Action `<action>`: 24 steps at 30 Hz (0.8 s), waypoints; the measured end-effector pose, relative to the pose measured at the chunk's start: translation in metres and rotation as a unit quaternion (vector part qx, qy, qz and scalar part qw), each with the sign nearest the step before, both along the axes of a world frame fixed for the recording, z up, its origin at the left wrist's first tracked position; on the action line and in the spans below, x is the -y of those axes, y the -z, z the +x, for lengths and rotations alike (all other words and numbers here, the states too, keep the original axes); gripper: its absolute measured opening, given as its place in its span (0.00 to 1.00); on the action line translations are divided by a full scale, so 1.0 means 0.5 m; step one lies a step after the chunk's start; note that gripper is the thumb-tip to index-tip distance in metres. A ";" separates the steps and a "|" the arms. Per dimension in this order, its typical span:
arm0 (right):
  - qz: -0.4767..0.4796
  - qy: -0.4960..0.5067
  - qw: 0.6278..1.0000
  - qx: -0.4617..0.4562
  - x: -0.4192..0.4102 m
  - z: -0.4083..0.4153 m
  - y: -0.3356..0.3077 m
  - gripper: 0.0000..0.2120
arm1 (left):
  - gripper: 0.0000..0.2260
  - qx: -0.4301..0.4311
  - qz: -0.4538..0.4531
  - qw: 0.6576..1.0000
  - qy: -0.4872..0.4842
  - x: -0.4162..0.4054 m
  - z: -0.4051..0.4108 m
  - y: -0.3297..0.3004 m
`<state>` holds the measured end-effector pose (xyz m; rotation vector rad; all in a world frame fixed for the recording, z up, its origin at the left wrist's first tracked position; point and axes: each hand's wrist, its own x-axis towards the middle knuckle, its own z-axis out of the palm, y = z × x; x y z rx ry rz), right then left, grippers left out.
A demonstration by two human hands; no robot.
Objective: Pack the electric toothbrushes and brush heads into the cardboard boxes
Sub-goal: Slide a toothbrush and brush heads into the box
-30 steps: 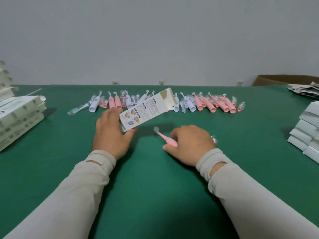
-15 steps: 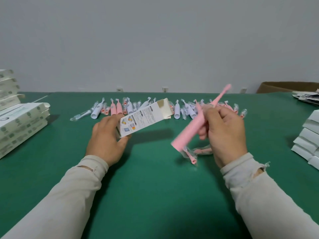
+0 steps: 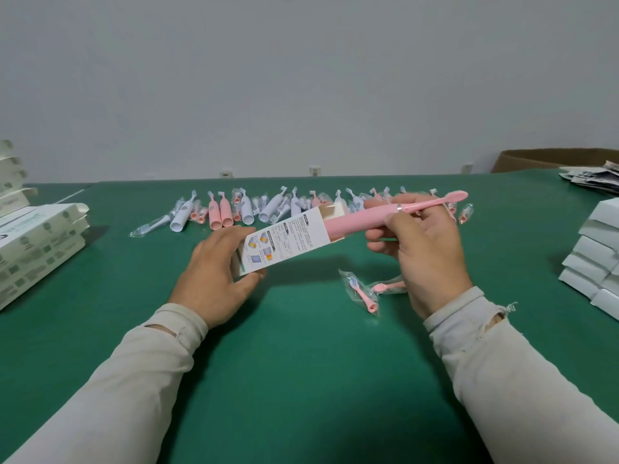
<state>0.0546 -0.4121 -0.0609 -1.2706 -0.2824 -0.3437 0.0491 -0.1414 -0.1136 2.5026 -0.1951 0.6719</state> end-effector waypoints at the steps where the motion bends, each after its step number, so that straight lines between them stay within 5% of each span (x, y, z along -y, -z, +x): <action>1: -0.018 -0.023 1.000 -0.008 0.000 0.001 0.003 0.10 | 0.27 -0.005 0.002 1.000 0.001 0.002 -0.001 -0.002; 7: -0.003 -0.119 0.987 -0.107 0.001 0.011 0.020 0.05 | 0.24 -0.018 -0.003 0.999 -0.027 0.000 -0.002 -0.004; 13: 0.049 0.028 0.988 -0.147 0.006 0.025 0.026 0.03 | 0.24 -0.012 0.012 0.999 -0.045 -0.001 -0.002 -0.006; 18: -0.084 0.036 0.992 -0.087 0.005 0.025 0.030 0.09 | 0.25 -0.023 0.009 0.998 -0.052 -0.002 -0.001 -0.005; 22: -0.300 0.062 0.952 -0.002 -0.004 0.026 0.049 0.09 | 0.25 -0.026 0.010 0.998 -0.051 -0.003 0.000 -0.005; 24: -0.322 0.088 0.943 0.016 -0.008 0.025 0.054 0.11 | 0.25 -0.033 0.010 0.998 -0.054 -0.003 0.001 -0.005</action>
